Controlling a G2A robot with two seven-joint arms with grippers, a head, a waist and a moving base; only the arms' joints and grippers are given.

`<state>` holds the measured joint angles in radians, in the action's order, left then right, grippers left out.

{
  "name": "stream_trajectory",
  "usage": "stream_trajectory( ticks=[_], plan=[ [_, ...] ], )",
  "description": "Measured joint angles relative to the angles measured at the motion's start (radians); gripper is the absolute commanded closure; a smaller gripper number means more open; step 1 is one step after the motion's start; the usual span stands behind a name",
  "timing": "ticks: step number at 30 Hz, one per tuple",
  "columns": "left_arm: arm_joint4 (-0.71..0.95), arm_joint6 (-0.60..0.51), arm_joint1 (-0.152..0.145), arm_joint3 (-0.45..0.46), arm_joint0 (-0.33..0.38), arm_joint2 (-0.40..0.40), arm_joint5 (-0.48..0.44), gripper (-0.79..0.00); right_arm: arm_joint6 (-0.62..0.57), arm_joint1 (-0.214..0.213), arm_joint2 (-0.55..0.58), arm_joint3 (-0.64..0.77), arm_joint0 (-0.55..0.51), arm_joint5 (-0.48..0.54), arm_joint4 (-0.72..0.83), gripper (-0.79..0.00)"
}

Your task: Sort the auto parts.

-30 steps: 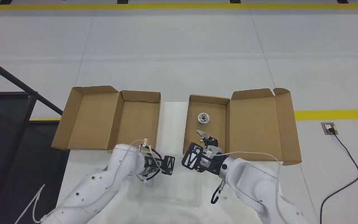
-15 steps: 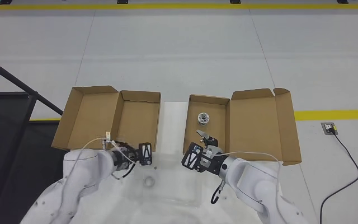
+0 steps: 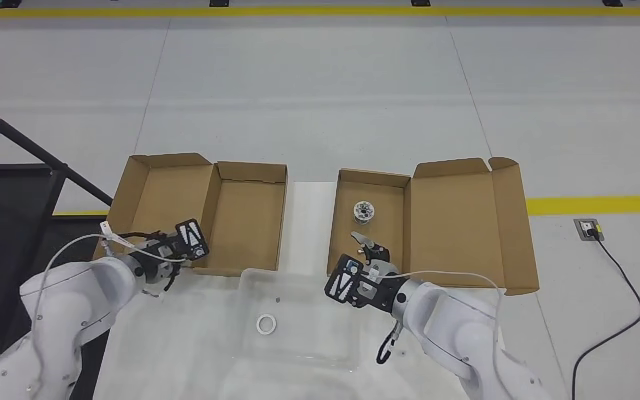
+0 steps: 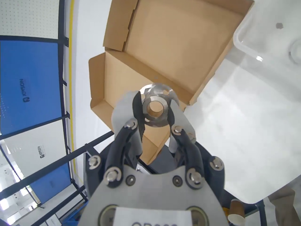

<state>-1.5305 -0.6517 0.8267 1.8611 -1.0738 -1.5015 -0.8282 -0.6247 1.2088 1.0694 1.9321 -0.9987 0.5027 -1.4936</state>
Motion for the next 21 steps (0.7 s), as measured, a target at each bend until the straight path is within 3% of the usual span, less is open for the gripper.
stream_trajectory(
  ticks=[9, 12, 21],
  plan=[
    [0.001, -0.005, 0.000, -0.001, -0.002, 0.001, 0.002, 0.000, 0.000, 0.000, 0.000, 0.000, 0.000, 0.000, 0.000, -0.785],
    [0.010, 0.025, 0.003, -0.050, -0.003, 0.017, 0.013, 0.000, 0.000, 0.000, 0.000, 0.000, 0.000, 0.000, 0.000, -0.785],
    [0.009, 0.184, 0.028, -0.331, 0.228, 0.169, -0.046, 0.000, 0.000, 0.000, 0.000, 0.000, 0.000, 0.000, 0.000, -0.785]
  ],
)
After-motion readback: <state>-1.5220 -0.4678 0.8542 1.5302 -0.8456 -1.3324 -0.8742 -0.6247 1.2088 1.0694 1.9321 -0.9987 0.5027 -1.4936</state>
